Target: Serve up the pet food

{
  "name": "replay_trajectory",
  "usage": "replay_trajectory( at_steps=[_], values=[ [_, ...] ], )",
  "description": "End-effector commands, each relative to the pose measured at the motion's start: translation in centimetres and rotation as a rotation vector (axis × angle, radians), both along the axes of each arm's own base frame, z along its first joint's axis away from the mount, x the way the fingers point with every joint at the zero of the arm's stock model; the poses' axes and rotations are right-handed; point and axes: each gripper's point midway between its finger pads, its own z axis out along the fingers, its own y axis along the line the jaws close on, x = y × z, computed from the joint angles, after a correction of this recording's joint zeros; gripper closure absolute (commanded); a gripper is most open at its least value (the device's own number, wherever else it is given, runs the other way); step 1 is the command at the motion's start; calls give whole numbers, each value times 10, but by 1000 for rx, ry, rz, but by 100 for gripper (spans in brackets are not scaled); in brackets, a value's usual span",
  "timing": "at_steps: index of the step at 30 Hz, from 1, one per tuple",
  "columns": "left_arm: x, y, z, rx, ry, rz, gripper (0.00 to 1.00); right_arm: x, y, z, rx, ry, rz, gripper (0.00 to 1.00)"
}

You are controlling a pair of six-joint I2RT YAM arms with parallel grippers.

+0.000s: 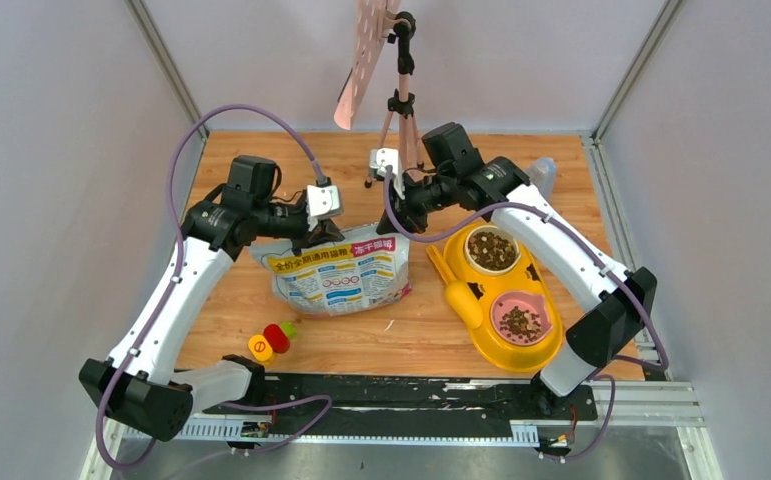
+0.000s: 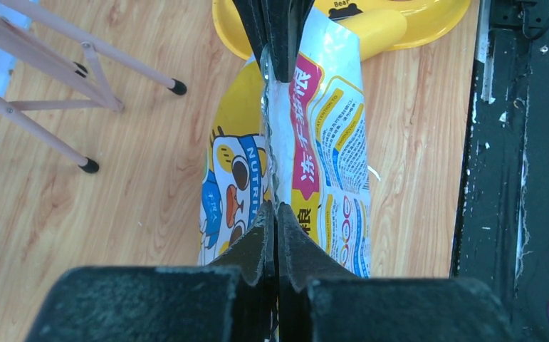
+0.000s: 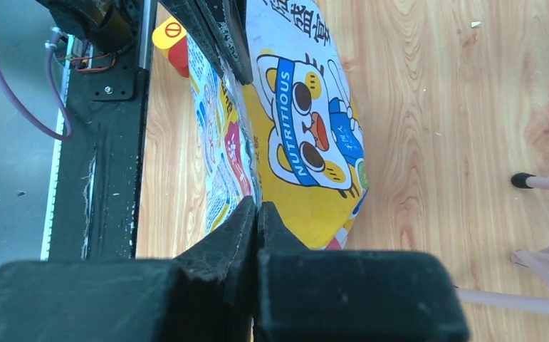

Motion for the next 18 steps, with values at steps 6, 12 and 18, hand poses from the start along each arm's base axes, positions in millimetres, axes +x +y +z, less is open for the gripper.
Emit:
replay_trajectory(
  at_steps=[6, 12, 18],
  values=[
    [-2, 14, 5, 35, 5, 52, 100, 16, -43, 35, 8, -92, -88, 97],
    [-2, 14, 8, 35, -1, 52, 100, 12, -37, 39, 44, -60, -69, 70],
    [-2, 12, 10, 27, -2, 47, 100, 13, -24, 40, 63, -83, -45, 47]
  ],
)
